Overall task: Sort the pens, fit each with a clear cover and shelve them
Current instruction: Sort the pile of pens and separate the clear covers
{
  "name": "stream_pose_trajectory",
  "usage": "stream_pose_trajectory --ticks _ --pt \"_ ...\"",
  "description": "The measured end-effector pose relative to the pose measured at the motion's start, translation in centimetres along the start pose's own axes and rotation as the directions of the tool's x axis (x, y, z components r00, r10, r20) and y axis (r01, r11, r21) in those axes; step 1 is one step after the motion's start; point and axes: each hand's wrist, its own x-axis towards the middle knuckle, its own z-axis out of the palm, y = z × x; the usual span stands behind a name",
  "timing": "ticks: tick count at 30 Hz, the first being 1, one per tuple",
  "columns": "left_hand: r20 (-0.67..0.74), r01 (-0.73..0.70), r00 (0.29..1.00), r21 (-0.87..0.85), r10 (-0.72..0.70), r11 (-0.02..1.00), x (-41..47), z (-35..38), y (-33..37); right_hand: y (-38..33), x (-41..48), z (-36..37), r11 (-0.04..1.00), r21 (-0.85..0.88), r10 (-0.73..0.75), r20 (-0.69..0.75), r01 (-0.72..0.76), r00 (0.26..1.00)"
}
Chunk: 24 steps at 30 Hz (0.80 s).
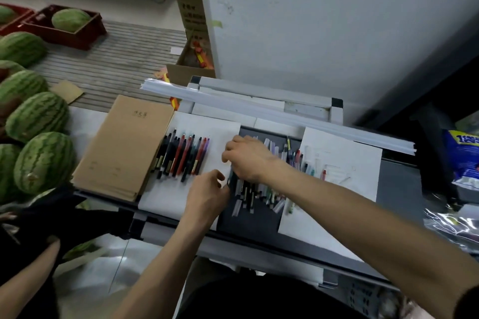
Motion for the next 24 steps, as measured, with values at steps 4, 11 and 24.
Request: stream_pose_trajectory --ticks 4,11,24 --pt "-0.013 0.024 1.000 -0.011 -0.024 1.000 -0.1 -0.3 -0.7 -0.4 1.3 0.1 0.990 -0.093 -0.097 0.100 0.106 0.990" --pt "-0.074 0.025 0.997 -0.051 -0.029 0.998 -0.6 -0.8 -1.1 0.6 1.8 0.6 0.968 -0.144 -0.205 0.026 0.207 0.978" --pt "0.008 -0.077 0.997 -0.035 0.077 0.996 -1.7 2.2 1.1 1.8 -5.2 -1.3 0.835 0.513 0.365 -0.244 -0.200 0.898"
